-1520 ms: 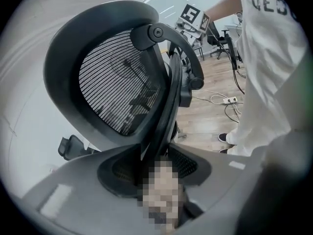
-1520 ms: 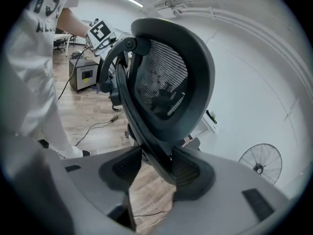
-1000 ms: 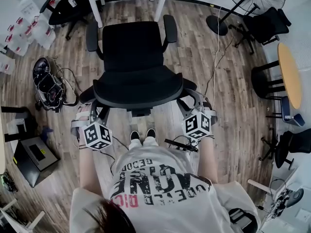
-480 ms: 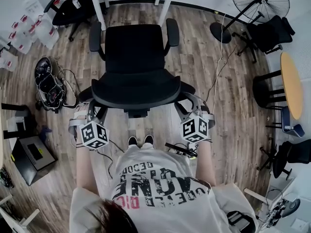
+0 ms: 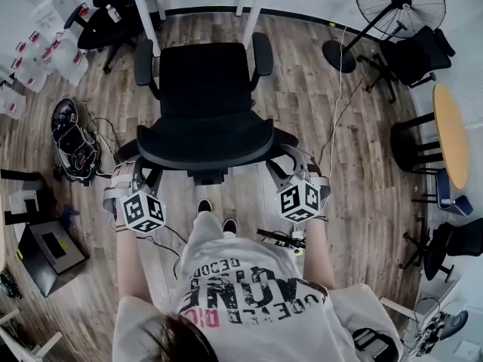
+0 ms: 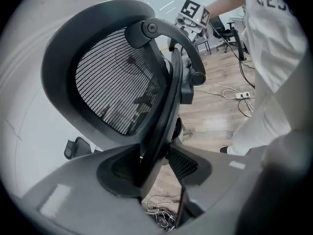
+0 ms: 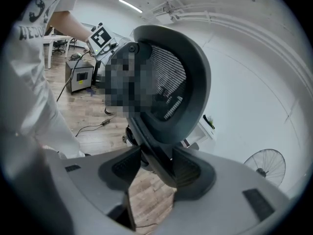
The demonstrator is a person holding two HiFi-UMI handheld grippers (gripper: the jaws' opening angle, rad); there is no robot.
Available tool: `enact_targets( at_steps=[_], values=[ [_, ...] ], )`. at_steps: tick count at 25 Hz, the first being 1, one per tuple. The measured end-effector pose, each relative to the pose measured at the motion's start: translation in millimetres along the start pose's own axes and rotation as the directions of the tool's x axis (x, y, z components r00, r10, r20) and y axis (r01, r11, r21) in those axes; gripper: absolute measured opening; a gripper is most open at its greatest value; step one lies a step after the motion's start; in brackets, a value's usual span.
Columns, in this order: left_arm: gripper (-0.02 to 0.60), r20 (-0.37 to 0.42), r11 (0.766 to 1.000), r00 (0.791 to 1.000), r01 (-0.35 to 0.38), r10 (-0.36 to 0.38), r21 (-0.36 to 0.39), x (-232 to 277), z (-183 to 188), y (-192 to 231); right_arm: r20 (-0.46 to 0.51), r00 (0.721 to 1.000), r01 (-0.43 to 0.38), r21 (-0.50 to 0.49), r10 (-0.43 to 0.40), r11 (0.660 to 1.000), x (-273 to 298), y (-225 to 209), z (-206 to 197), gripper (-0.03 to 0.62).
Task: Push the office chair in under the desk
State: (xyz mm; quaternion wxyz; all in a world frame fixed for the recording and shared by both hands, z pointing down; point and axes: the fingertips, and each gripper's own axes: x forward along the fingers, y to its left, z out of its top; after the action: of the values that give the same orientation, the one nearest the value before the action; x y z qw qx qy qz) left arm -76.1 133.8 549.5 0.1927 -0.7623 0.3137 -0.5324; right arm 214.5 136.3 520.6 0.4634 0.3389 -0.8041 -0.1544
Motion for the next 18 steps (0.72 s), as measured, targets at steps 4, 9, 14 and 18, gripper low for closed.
enact_targets(
  at_steps=[4,9,14,18],
  values=[
    [0.189,0.012,1.0,1.0,0.001,-0.001,0.011,5.5,-3.4,5.7,-0.031,1.0,0.001,0.013,0.0,1.0,8.4,-3.9,3.0,0.187],
    [0.186,0.015,1.0,1.0,0.021,-0.022,0.021,10.3,-7.8,14.5,-0.07,0.998,-0.01,0.033,0.012,0.999,17.5,-8.4,7.8,0.189],
    [0.186,0.026,0.999,1.0,0.004,-0.005,0.032,15.4,-10.7,23.2,-0.083,0.997,0.007,0.043,-0.004,0.999,24.7,-13.8,12.0,0.193],
    [0.187,0.027,0.999,1.0,-0.013,0.012,0.037,22.3,-15.9,30.4,-0.092,0.996,0.012,0.053,-0.007,0.999,33.8,-16.6,16.0,0.193]
  ],
)
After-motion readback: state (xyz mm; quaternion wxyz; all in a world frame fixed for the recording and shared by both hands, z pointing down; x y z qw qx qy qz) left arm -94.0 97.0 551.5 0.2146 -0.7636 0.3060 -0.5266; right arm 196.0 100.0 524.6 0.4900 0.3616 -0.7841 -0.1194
